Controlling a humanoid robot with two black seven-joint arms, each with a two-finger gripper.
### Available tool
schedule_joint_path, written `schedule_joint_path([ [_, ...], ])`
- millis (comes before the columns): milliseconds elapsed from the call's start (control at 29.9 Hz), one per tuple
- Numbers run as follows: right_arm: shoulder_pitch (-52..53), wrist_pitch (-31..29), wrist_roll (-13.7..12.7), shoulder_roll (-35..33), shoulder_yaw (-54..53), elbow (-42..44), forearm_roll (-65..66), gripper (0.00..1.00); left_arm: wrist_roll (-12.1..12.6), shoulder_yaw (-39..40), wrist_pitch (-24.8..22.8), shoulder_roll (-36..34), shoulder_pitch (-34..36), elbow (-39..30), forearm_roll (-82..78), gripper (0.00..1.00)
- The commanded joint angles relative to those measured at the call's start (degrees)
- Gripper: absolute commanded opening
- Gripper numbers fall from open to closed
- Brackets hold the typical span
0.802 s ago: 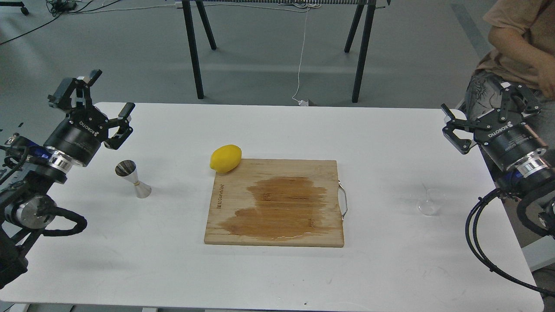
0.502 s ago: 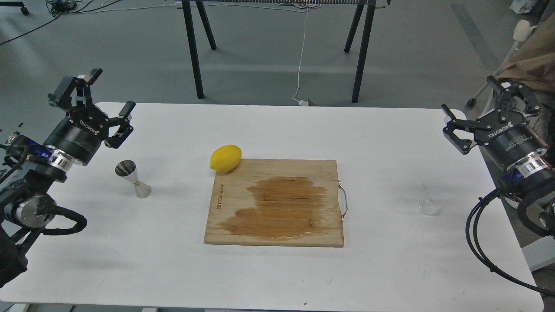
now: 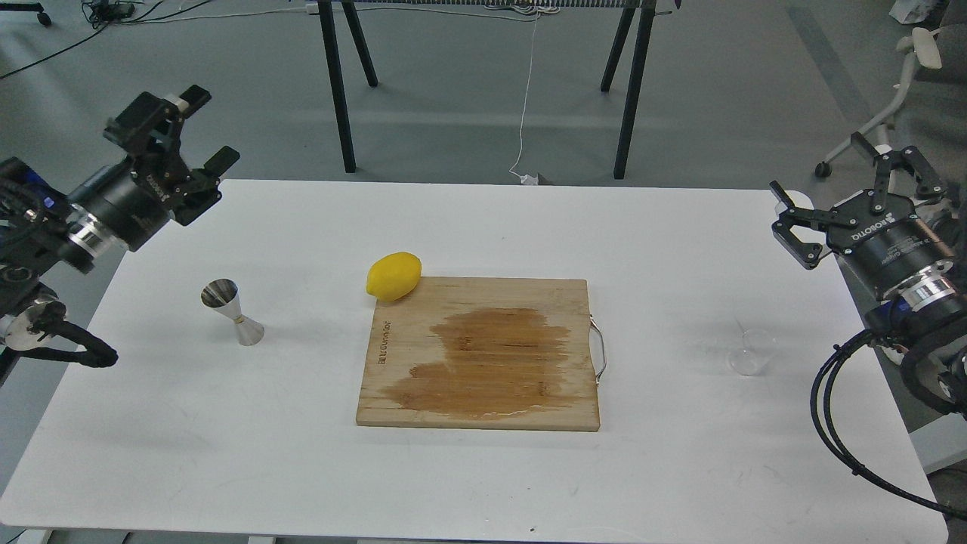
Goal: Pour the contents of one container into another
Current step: 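Lower the left gripper toward the metal jigger beside the board, then grasp the metal jigger with the left gripper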
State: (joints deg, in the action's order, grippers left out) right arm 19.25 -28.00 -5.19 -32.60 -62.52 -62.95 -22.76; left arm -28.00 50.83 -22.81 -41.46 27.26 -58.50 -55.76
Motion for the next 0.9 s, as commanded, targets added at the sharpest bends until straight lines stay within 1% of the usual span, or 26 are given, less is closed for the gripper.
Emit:
schedule_joint_path([
  [0, -0.1, 0.0, 0.0, 0.3, -0.1, 0.0, 0.0, 0.98, 0.0, -0.5, 16.8, -0.5, -0.2, -5.9, -22.1, 1.00],
  [33, -0.1, 0.0, 0.0, 0.3, -0.1, 0.0, 0.0, 0.98, 0.0, -0.6, 21.5, -0.6, -0.5, -6.7, -26.7, 1.00],
  [100, -0.2, 0.0, 0.0, 0.3, -0.1, 0.0, 0.0, 0.98, 0.0, -0.5, 32.6, -0.7, -2.1, -7.0, -35.3, 1.00],
  [167, -0.2, 0.0, 0.0, 0.3, -0.1, 0.0, 0.0, 0.98, 0.0, 0.0, 42.2, -1.1, -5.7, -6.9, -40.6, 1.00],
  [234, -0.2, 0.0, 0.0, 0.3, -0.1, 0.0, 0.0, 0.98, 0.0, 0.2, 50.8, -2.7, -10.2, -7.3, -42.8, 1.00],
  [401, -0.1, 0.0, 0.0, 0.3, -0.5, 0.3, 0.0, 0.98, 0.0, 0.1, 50.8, -6.0, -21.2, -7.8, -43.0, 1.00],
  [568, -0.2, 0.0, 0.0, 0.3, -0.4, 0.5, 0.0, 0.98, 0.0, 0.1, 50.8, -6.4, -30.1, -6.9, -43.3, 0.99],
  [736, -0.9, 0.0, 0.0, 1.0, -0.4, 0.3, 0.0, 0.98, 0.0, 0.1, 50.8, -5.5, -32.9, -3.6, -43.3, 0.99],
  [869, -1.5, 0.0, 0.0, 1.1, -0.5, 0.0, 0.0, 0.98, 0.0, -0.5, 50.8, -2.2, -33.2, -0.5, -43.4, 0.99],
])
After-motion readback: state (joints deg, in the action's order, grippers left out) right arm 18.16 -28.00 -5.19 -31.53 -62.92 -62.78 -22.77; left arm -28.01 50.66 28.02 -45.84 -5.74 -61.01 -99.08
